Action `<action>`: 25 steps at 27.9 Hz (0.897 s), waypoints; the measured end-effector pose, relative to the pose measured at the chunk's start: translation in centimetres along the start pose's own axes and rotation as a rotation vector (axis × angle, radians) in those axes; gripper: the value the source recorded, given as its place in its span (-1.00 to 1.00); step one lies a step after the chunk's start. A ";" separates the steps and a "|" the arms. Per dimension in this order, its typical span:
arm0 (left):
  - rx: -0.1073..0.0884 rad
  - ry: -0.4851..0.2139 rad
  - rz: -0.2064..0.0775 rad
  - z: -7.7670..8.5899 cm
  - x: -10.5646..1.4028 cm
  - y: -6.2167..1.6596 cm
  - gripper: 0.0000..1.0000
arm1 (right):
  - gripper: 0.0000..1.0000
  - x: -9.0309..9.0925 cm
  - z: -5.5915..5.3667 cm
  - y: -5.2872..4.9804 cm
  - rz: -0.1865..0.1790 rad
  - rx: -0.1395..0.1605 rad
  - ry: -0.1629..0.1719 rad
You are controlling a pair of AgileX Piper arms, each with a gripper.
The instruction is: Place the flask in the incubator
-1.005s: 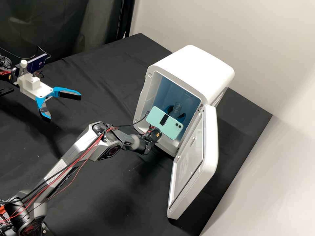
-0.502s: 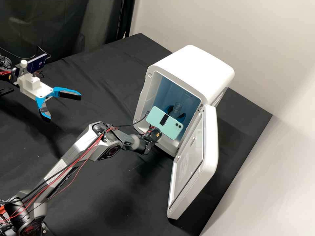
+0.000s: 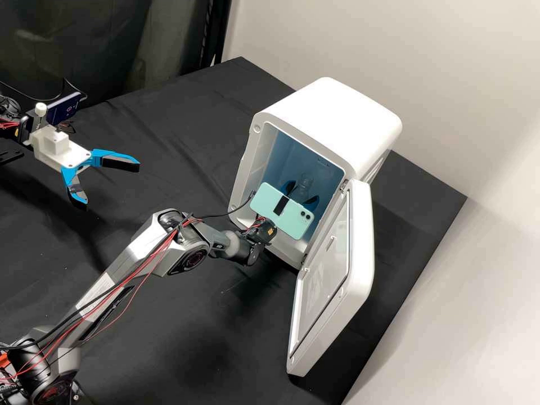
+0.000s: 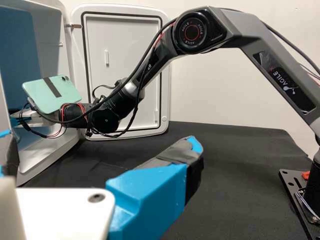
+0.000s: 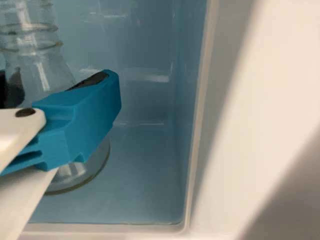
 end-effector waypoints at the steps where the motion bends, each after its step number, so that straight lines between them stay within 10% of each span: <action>1: 0.000 0.000 0.000 0.0 0.0 0.00 1.00 | 1.00 0.0 0.0 0.0 0.000 0.000 0.000; 25: 0.003 -0.004 0.014 0.1 -0.1 0.31 1.00 | 1.00 -0.2 0.2 -0.4 -0.020 -0.007 -0.004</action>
